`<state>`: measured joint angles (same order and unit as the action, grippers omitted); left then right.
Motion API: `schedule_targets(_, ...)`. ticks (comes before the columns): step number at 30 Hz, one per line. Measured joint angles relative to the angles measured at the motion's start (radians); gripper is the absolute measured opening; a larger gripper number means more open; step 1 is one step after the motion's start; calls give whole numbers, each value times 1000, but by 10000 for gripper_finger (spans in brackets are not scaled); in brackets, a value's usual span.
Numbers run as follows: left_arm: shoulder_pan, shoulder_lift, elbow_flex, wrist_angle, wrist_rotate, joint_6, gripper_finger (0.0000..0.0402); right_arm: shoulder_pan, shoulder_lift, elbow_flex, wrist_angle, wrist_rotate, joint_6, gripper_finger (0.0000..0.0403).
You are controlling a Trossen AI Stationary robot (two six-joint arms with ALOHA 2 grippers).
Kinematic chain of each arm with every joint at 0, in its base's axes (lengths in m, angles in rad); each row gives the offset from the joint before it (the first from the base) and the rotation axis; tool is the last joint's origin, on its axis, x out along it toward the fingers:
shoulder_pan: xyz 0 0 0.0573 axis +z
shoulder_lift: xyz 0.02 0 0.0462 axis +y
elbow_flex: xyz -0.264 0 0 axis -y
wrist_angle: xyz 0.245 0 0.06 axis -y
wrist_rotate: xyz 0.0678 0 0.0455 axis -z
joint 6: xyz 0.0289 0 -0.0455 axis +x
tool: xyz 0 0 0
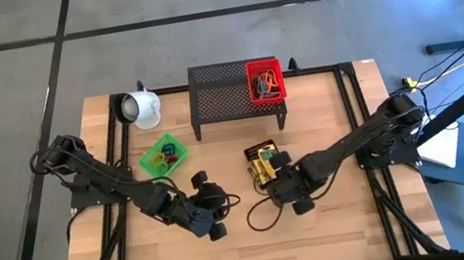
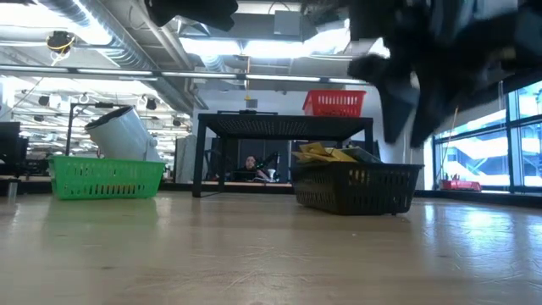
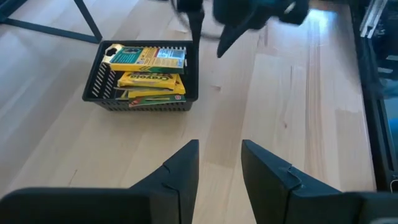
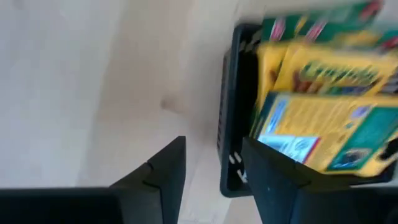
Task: Pick & Place Office Desk Supplies
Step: Put the black bin on the shelf
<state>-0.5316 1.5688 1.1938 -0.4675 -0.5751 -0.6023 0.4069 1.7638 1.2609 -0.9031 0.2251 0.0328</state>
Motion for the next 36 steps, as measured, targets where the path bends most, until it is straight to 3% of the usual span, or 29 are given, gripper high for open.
schedule_targets(7,0,0,0,0,0,-6,114,-18,3,-97,33,47,50,157)
schedule_targets(16,0,0,0,0,-7,-5,114,-17,3,-137,144,13,53,152)
schedule_targets(21,0,0,0,0,-8,-5,114,-17,3,-138,163,10,64,114)
schedule_targets(28,0,0,0,0,-8,-5,114,-17,3,-138,194,-9,111,17)
schedule_targets(36,0,0,0,0,-8,-5,114,-10,3,-135,216,-33,113,15)
